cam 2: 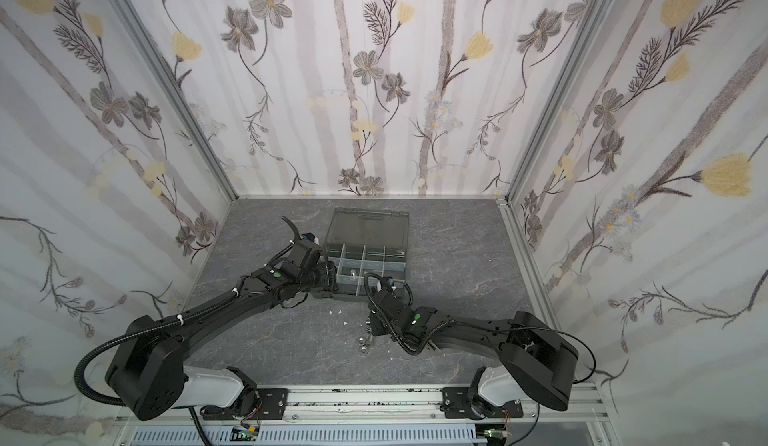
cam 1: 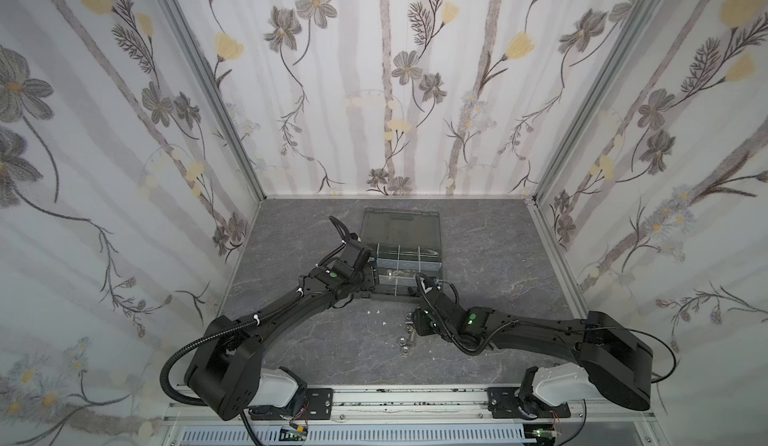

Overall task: Sort the screws and nuts into containers
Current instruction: 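Draw the left gripper back while the right gripper grasps a silver bolt, then carry the bolt with the right gripper into the bolt compartment, open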

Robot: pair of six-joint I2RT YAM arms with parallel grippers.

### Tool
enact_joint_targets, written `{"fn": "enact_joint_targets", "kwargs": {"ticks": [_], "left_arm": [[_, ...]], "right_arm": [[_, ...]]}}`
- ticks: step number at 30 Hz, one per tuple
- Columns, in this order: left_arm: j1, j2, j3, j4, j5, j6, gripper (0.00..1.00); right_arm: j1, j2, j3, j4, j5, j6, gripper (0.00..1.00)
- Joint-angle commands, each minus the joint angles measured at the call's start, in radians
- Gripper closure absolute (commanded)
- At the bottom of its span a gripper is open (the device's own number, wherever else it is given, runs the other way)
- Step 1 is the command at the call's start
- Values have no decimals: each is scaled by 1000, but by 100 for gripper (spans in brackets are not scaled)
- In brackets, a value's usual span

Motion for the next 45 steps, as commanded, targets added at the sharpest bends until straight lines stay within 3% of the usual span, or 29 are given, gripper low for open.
{"fn": "enact_joint_targets", "kwargs": {"ticks": [1,16,28,39,45], "left_arm": [[6,-25,-26,18,-24,-24,25],[20,-104,-117,33,-30,-54,24],[22,-138,-133,39,-23,-61,24],[24,-142,-138,41,-26,-63,24],[25,-153,-151,42,-26,-69,24]], "right_arm": [[1,16,11,9,7,35,61],[14,96,24,-34,16,73,74],[15,108,28,-36,38,74,91],[31,31,70,-104,46,28,93],[-11,-13,206,-119,75,-73,93]]}}
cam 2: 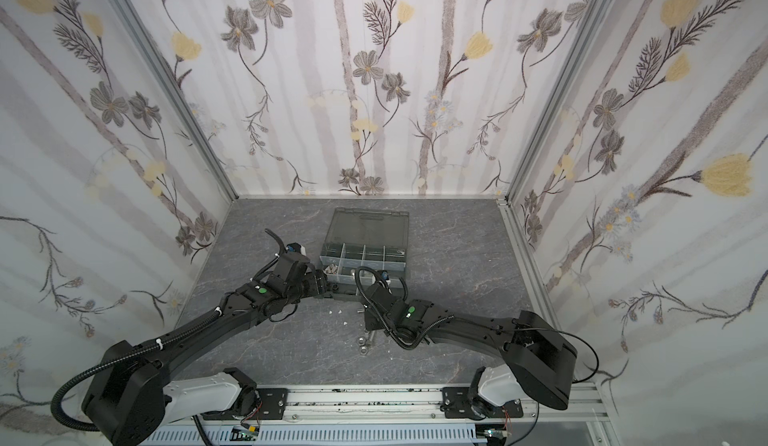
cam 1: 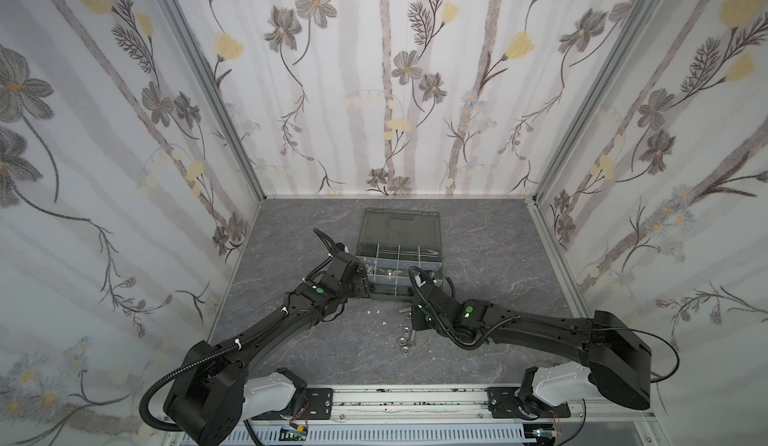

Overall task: Sort the screws and nuts into containers
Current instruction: 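Carry the bolt with the right gripper into the bolt compartment, open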

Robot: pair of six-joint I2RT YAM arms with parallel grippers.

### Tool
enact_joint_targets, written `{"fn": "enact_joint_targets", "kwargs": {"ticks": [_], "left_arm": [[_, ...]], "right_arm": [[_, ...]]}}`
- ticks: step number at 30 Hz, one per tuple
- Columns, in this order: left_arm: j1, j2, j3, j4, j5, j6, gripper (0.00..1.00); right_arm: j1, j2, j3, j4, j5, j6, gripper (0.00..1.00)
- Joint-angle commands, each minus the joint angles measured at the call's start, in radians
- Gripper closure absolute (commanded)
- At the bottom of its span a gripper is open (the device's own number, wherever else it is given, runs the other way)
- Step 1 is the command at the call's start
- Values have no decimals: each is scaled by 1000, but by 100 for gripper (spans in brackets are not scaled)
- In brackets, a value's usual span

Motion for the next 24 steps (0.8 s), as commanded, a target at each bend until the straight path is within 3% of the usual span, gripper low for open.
{"fn": "enact_joint_targets", "kwargs": {"ticks": [1,8,13,24], "left_arm": [[3,-11,-8,15,-18,-23,23],[6,-39,-27,16,-8,-33,23],[8,-71,-52,16,-2,-51,23],[10,-100,-87,18,17,-72,22]], "right_arm": [[-36,8,69,21,34,-76,93],[-140,200,328,20,-10,-206,93],[-156,352,488,-15,-29,-258,94],[-165,494,593,-40,-56,-273,91]]}}
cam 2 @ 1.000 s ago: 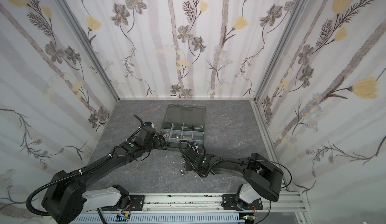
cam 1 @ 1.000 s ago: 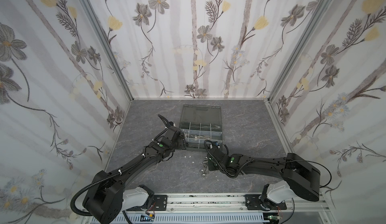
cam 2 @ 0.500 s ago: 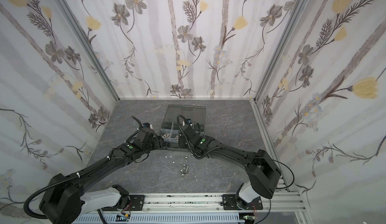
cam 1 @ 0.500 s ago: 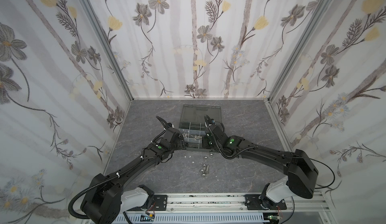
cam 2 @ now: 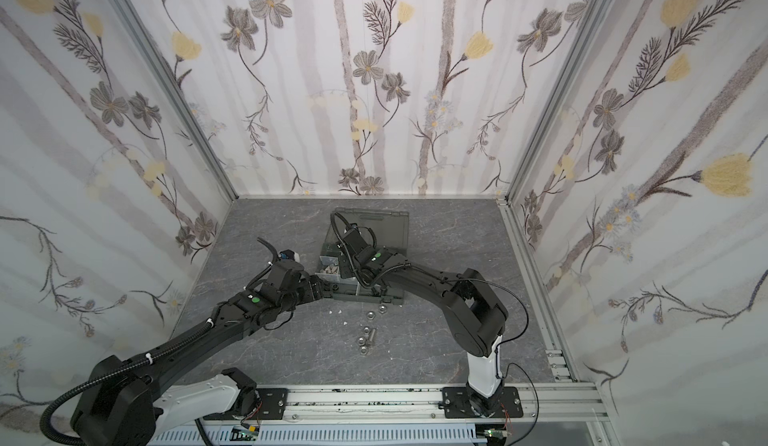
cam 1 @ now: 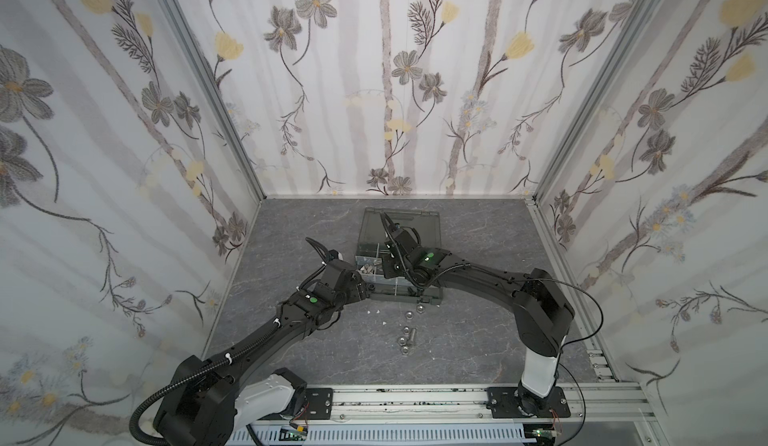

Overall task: Sort the screws and nuts into containers
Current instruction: 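Carry the bolt with the right gripper into the bolt compartment, open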

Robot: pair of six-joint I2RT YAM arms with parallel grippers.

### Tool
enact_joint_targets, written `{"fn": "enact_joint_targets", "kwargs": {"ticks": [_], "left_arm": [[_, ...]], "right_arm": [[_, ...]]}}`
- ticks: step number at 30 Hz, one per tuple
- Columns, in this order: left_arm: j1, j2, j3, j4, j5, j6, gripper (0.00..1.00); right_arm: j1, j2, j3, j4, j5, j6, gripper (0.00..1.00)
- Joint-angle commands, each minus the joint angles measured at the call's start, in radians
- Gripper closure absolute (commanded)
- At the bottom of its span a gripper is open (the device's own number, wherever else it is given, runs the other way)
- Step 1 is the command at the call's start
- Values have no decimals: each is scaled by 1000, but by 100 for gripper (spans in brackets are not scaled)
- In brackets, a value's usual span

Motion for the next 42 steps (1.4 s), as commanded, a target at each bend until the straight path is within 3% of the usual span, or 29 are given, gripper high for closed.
{"fn": "enact_joint_targets", "kwargs": {"ticks": [1,13,42], "left_arm": [[2,-12,-5,12,-3,-18,22],[2,-25,-15,12,-4,-23,22],[2,-43,-31,13,-2,-33,21]], "right_arm": [[-4,14,15,11,-3,-18,90],[-10,11,13,6,2,-16,76],[-17,-69,-42,34,-8,-5,76]]}}
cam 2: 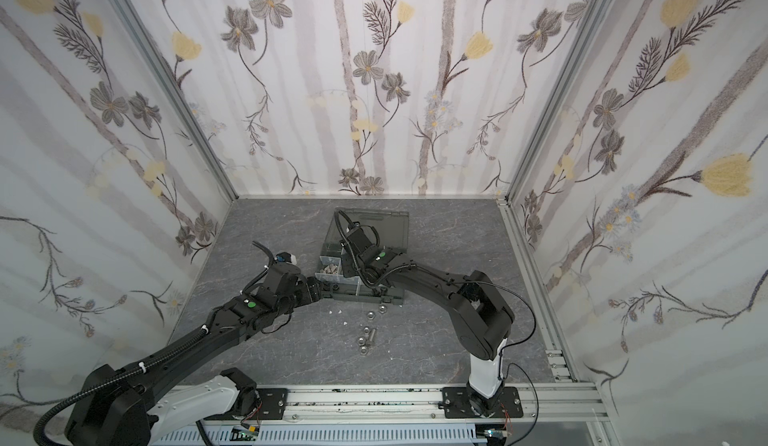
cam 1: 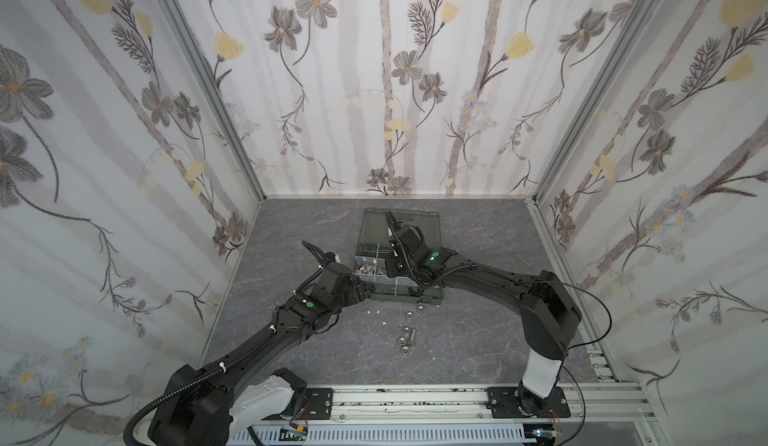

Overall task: Sort the screws and nuts into containers
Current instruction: 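Carry the bolt with the right gripper into the bolt compartment, open, then draw the right gripper back while the left gripper grasps another silver bolt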

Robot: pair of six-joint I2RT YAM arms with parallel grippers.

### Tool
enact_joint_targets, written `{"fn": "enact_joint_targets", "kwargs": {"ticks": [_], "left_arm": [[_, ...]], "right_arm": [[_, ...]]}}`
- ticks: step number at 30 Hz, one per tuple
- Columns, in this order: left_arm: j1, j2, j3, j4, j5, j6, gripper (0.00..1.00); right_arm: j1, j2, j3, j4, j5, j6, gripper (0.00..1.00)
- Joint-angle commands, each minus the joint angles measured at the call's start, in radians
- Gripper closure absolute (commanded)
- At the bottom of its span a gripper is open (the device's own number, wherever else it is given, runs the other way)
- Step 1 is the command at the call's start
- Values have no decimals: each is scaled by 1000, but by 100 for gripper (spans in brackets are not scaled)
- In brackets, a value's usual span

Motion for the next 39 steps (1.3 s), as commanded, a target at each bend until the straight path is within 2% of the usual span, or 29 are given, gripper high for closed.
{"fn": "enact_joint_targets", "kwargs": {"ticks": [1,11,19,23,28,36,39], "left_arm": [[2,1,-2,12,-3,-8,21],[2,4,2,13,14,1,22],[-24,13,10,14,38,-1,26],[-81,44,25,14,27,-9,27],[-196,119,65,14,10,-9,29],[-363,257,121,13,45,-5,36],[-422,300,147,13,63,0,38]], "right_arm": [[1,-17,-9,31,1,11,76],[0,-80,-59,54,-3,17,76],[-6,-206,-190,106,9,43,76],[-12,-290,-293,143,16,78,76],[-16,-419,-432,152,47,119,76],[-29,-643,-666,151,112,203,76],[-67,-714,-734,148,138,234,76]]}}
